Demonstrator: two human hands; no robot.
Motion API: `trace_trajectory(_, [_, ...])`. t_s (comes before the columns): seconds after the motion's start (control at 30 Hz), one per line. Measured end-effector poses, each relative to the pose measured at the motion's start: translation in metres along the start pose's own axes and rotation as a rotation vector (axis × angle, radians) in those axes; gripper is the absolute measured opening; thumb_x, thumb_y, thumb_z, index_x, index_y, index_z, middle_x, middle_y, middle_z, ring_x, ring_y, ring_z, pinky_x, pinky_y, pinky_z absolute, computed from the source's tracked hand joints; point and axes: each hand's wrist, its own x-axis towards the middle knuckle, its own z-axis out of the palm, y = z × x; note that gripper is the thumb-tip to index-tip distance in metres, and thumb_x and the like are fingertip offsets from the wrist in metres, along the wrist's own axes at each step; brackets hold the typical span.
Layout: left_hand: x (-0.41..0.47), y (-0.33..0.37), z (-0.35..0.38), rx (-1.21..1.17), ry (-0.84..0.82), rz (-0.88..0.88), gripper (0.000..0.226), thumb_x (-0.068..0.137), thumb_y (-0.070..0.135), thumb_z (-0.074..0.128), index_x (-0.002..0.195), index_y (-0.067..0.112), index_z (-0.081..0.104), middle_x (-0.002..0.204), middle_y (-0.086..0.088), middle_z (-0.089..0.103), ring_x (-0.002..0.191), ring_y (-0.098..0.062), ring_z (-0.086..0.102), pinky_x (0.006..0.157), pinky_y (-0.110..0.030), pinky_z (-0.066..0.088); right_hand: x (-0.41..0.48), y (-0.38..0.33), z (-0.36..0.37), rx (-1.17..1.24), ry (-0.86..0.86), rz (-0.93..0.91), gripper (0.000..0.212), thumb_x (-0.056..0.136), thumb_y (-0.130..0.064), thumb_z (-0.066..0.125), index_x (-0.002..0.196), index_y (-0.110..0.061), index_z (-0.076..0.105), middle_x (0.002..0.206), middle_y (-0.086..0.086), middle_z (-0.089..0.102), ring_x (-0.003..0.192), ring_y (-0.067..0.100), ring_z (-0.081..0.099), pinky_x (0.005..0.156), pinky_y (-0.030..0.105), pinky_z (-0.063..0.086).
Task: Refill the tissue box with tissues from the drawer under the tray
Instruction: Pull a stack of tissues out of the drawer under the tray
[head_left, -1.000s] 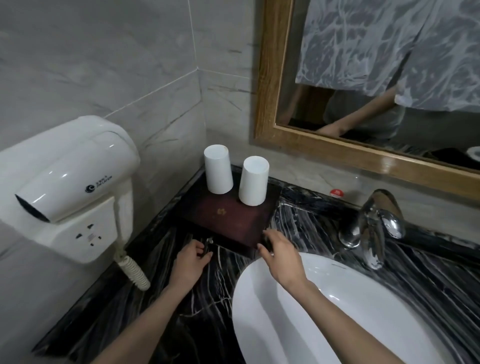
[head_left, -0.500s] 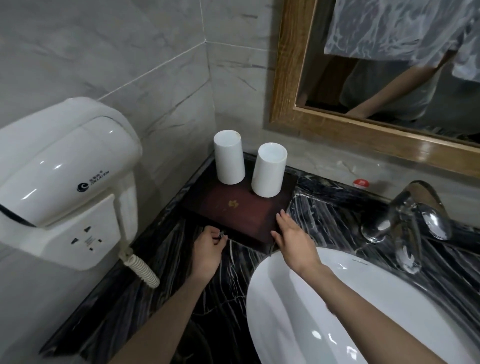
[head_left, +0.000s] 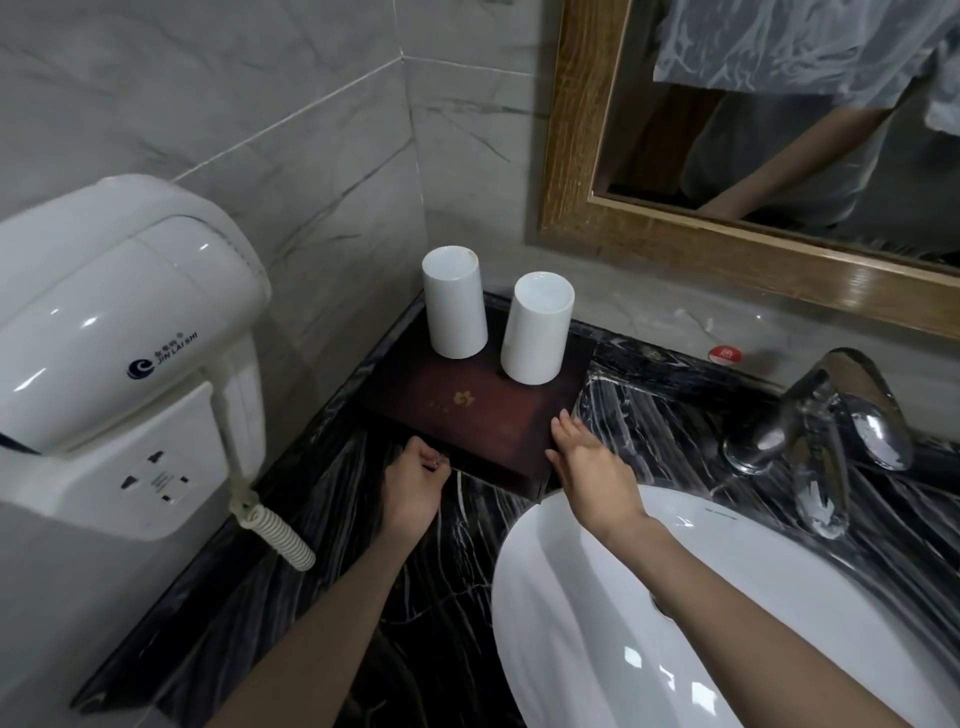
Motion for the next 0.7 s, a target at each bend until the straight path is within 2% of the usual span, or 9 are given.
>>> trace_trajectory(0.1, [0.0,0.002,-0.001,0.018,-0.013,0.003,0.011,0.087,0.013,0.062,0.086,0.004,0.056,0.082,-0.006,0.061,0.075,-0.019,0.056,0.073,-0.034,0.047,0.0,-0.001,-0.001,-0.025,-0.002,0.006,0.047,0.103,-0.026,0.032,0.149,-0.016,0.027,0.161,-0.003,0.018,0.148,0.012,0.018,0.108,0.031,0.037])
trace_trajectory(0.7, [-0.015,-0.018,-0.012,0.037,0.002,0.005,0.017,0.082,0.011,0.065,0.076,0.01,0.05,0.074,-0.003,0.06,0.067,-0.019,0.054,0.069,-0.033,0.047,0.0,0.0,0.001,-0.073,-0.02,0.0,0.047,0.104,-0.026,0.028,0.15,-0.017,0.024,0.162,-0.004,0.016,0.148,0.013,0.018,0.109,0.034,0.04])
